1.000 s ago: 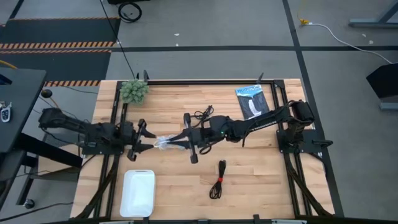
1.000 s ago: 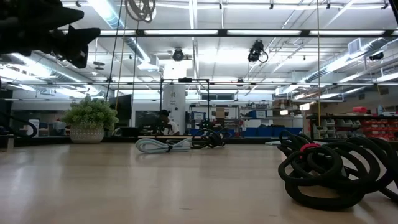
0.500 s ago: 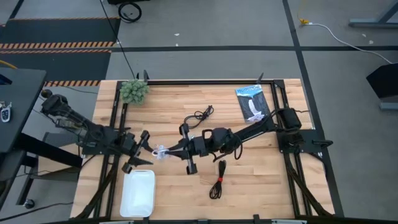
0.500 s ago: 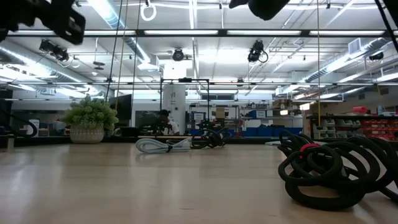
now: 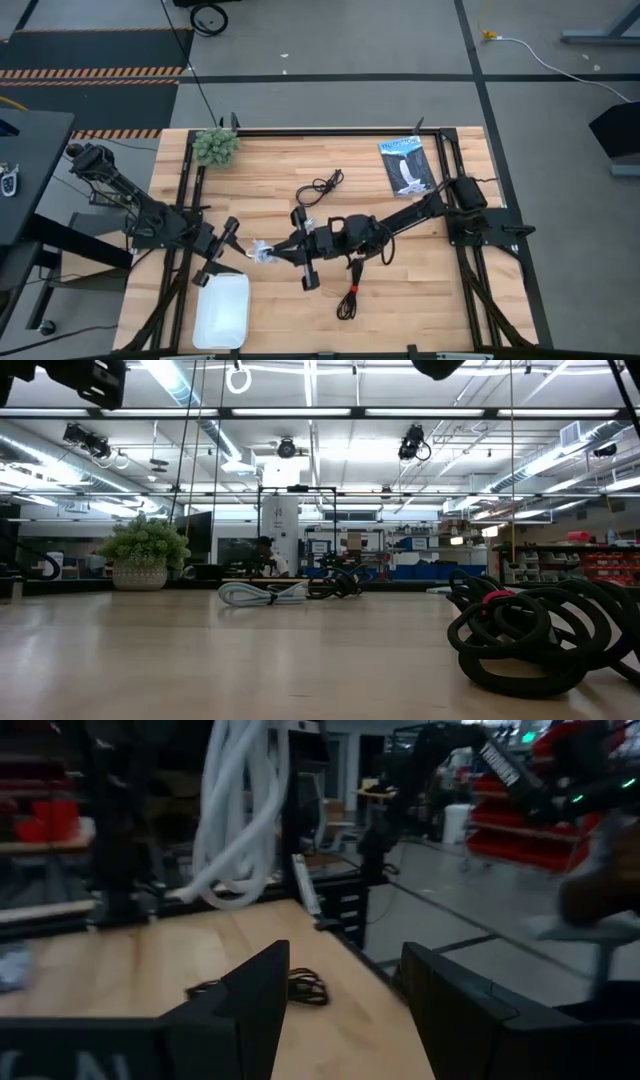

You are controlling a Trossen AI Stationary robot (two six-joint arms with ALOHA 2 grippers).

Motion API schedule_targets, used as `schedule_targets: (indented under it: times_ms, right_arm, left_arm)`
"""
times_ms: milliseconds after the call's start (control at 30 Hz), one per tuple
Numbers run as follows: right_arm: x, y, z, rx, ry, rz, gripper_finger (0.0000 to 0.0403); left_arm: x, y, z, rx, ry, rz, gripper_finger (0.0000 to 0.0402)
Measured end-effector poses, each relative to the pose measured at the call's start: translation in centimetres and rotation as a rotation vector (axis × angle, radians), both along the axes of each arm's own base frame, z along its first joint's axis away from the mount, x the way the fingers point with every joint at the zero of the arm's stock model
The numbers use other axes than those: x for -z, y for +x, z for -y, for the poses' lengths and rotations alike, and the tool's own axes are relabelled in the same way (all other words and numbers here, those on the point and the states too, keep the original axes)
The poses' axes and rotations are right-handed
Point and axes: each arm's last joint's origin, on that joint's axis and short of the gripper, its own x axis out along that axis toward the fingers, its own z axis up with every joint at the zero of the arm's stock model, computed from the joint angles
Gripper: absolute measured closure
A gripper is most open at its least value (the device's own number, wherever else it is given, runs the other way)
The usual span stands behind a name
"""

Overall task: Pick and place USB-C Cables
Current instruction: Put the white charger cable into the white bin

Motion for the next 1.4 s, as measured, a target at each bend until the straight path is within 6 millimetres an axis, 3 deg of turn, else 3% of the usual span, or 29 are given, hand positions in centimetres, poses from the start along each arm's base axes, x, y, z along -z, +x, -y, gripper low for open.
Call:
schedule_targets:
  times_ms: [167,367,700,1133,1400]
  right_arm:
    - [1.8,0.8,-0.9,0.036,0.006,-0.017,0.0387]
    - [3.3,3.7,-1.6,0.038,0.034,-0.010,0.0387]
    - [5.0,7.9,-2.8,0.036,0.004,-0.082,0.0387]
    - [5.1,8.6,-2.3,0.051,-0.028,-0.114,0.0384]
    - [5.3,8.7,-2.4,0.052,-0.023,-0.133,0.0336]
  left_arm:
    - [-0.1,0.1,-0.1,-0.053,0.039,0.029,0.0198]
    - [-0.1,0.1,-0.1,-0.050,0.060,0.039,0.0198]
    - [0.3,-0.1,0.3,0.100,0.039,-0.013,0.0203]
    - [0.5,-0.1,0.4,0.134,0.004,-0.053,0.0282]
    - [0.4,-0.1,0.4,0.137,-0.016,-0.059,0.0346]
